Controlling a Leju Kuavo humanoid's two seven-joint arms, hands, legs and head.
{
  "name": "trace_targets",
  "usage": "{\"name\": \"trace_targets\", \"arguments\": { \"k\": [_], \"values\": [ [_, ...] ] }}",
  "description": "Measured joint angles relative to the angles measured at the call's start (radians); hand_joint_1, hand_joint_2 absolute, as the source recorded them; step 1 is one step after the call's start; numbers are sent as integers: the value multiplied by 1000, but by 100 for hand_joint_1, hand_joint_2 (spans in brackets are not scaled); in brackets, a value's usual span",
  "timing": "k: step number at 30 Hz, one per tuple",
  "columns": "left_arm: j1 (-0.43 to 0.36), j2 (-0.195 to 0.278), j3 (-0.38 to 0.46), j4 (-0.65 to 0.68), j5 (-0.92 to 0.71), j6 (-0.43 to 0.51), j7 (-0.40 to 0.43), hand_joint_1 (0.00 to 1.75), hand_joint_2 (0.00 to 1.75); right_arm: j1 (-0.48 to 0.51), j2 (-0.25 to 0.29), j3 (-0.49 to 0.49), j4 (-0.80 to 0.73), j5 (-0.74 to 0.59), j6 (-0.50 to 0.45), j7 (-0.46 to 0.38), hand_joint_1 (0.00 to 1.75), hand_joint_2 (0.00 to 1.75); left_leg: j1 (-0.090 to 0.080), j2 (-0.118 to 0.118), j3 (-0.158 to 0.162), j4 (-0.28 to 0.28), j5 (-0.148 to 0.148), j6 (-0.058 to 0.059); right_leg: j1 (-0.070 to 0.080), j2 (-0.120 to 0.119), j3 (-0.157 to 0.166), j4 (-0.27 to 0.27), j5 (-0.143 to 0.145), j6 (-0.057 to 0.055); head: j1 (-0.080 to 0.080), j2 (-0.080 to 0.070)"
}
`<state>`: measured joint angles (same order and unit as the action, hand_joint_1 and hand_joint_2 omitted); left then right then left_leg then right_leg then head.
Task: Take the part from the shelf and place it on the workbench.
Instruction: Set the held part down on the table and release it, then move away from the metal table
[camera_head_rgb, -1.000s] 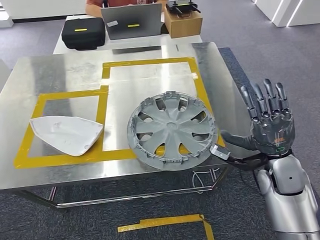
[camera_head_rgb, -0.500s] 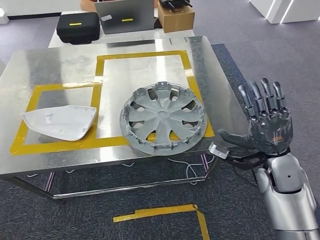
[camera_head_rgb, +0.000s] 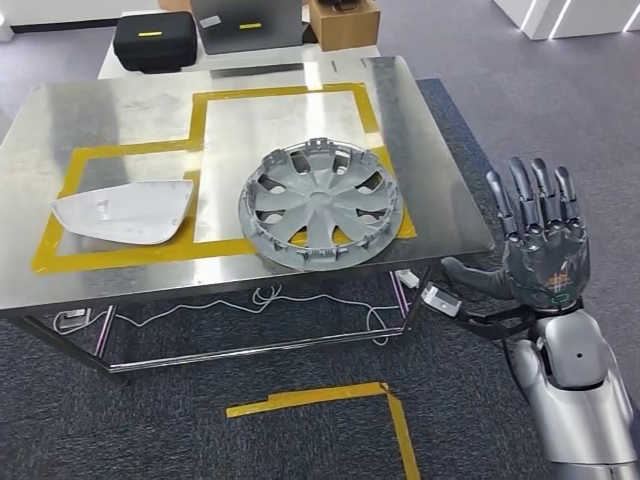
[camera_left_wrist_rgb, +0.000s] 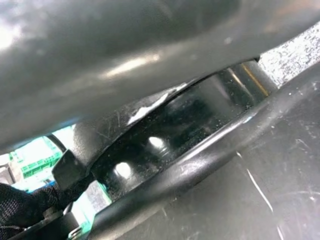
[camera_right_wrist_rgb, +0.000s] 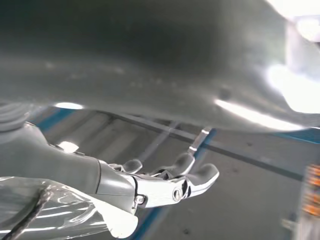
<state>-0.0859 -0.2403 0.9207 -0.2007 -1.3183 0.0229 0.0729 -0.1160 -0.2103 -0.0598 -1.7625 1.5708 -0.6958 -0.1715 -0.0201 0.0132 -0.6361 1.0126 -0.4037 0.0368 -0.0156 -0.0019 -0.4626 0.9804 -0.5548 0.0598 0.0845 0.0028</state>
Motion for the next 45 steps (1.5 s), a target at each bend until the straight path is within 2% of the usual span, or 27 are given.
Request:
{"name": "trace_targets", "arguments": {
  "k": [2,3,5,7,9,10,12,14,16,18,19,22,23,25,27,29,31,32,33,35,37,38,39,40,42,44,45],
  "values": [
    [2,0,1,0,4,1,0,0,0,21,0,0,4,0,0,52,0,0,1,-2,-5,4,8,-9,0,-2,-16,-1,8,-18,-1,0],
    [4,1,1,0,6,2,0,0,0,30,1,0,6,0,0,67,0,0,2,-3,-11,13,-7,-16,-1,-3,-24,0,16,-28,-2,0],
    [5,1,2,0,11,3,-1,0,0,52,7,-4,13,0,0,84,0,0,7,-6,-31,85,-94,-29,-3,-4,-42,0,37,-44,-6,0],
    [4,1,2,0,17,4,-2,0,0,80,20,-15,26,-6,0,92,0,0,12,-7,-54,214,-191,-38,-3,-4,-66,2,61,-49,-8,0],
    [4,0,5,0,27,7,-2,0,0,112,39,-40,52,-39,0,73,0,0,14,-7,-45,283,-203,-39,-2,-5,-96,6,83,-48,-8,0],
    [4,0,6,0,35,10,-3,0,0,129,50,-62,69,-74,0,44,0,0,14,-7,-19,265,-181,-37,-2,-5,-110,8,92,-47,-8,0],
    [4,-2,8,0,55,18,-3,0,0,170,78,-131,105,-161,0,-37,0,0,13,-12,79,138,-138,-27,0,-7,-132,11,108,-42,-7,0],
    [3,-5,8,0,70,21,-3,0,0,201,101,-199,135,-215,0,-84,0,0,10,-20,169,0,-135,-16,1,-9,-143,13,124,-33,-6,0],
    [4,-6,8,0,80,22,-3,0,0,203,121,-244,180,-217,0,-102,0,0,6,-21,191,-46,-140,-9,1,-5,-148,9,143,-21,-8,0],
    [3,-7,8,0,89,26,-3,0,0,185,152,-307,275,-207,-1,-145,0,0,9,-14,177,-50,-119,2,-1,0,-153,9,142,-9,-10,0],
    [2,-8,9,1,93,30,-3,0,0,171,168,-351,349,-202,0,-166,0,0,11,-11,166,-53,-106,10,-1,0,-163,27,114,-4,-9,0],
    [1,-11,17,1,103,50,-3,0,0,124,198,-513,658,-177,2,-159,0,0,9,-11,119,-55,-66,26,-2,1,-211,190,-33,5,-5,0],
    [3,-11,21,1,105,56,-3,0,0,115,200,-560,769,-167,6,-134,0,0,7,-12,101,-53,-54,27,-2,1,-220,252,-56,7,-4,0],
    [6,-13,26,1,107,67,-3,0,0,108,204,-632,969,-147,29,-78,0,0,6,-12,65,-44,-32,24,0,1,-202,303,-26,7,-4,0],
    [5,-14,28,1,107,74,-6,0,0,107,212,-675,1137,-120,88,-18,0,0,6,-10,35,-30,-17,18,1,0,-115,220,26,1,-4,0],
    [0,-16,29,1,106,76,-12,0,0,102,227,-696,1259,-100,205,55,0,0,3,-5,16,-12,-5,8,4,-1,3,63,12,-8,-4,0],
    [-4,-17,29,1,103,78,-19,0,0,97,252,-713,1349,-100,340,128,0,0,1,0,5,-4,11,-4,9,0,51,-21,-15,-19,-4,0],
    [-5,-16,29,1,101,80,-22,0,0,96,269,-722,1386,-107,392,158,0,0,2,1,1,-3,19,-10,8,0,44,-28,-14,-27,-5,0],
    [-4,-16,29,1,99,81,-24,0,0,96,284,-733,1417,-116,430,180,0,0,5,0,-3,0,14,-17,8,-2,34,-26,-5,-34,-5,0],
    [1,-14,30,1,96,83,-28,0,0,95,311,-751,1462,-131,479,204,0,0,9,-5,-21,52,-57,-33,5,-6,11,-26,18,-51,-8,0],
    [2,-12,30,1,94,84,-33,0,0,88,329,-765,1491,-138,506,209,0,0,13,-8,-45,172,-165,-46,5,-8,-18,-24,42,-59,-12,0],
    [2,-11,30,1,94,84,-35,0,0,85,334,-770,1502,-139,514,210,0,0,16,-8,-51,233,-194,-51,5,-9,-33,-22,54,-58,-12,0],
    [2,-11,30,1,93,84,-36,0,0,82,338,-774,1512,-140,519,212,0,0,18,-8,-47,273,-198,-54,5,-10,-48,-19,66,-58,-12,0],
    [2,-10,30,1,93,84,-36,0,0,80,341,-778,1521,-140,523,213,0,0,20,-8,-30,283,-180,-56,5,-11,-65,-13,77,-57,-12,0],
    [2,-9,30,1,92,84,-36,0,0,76,344,-785,1533,-140,531,211,0,0,26,-9,52,198,-126,-56,5,-11,-99,1,97,-53,-12,0],
    [0,-9,30,1,92,84,-37,0,0,72,346,-790,1540,-137,538,201,0,0,26,-12,154,49,-126,-49,6,-9,-126,14,112,-43,-12,0],
    [-1,-9,30,1,92,85,-38,0,0,70,348,-791,1543,-135,538,195,0,0,24,-14,184,-2,-136,-43,7,-9,-133,17,120,-37,-12,0]
  ]
}}
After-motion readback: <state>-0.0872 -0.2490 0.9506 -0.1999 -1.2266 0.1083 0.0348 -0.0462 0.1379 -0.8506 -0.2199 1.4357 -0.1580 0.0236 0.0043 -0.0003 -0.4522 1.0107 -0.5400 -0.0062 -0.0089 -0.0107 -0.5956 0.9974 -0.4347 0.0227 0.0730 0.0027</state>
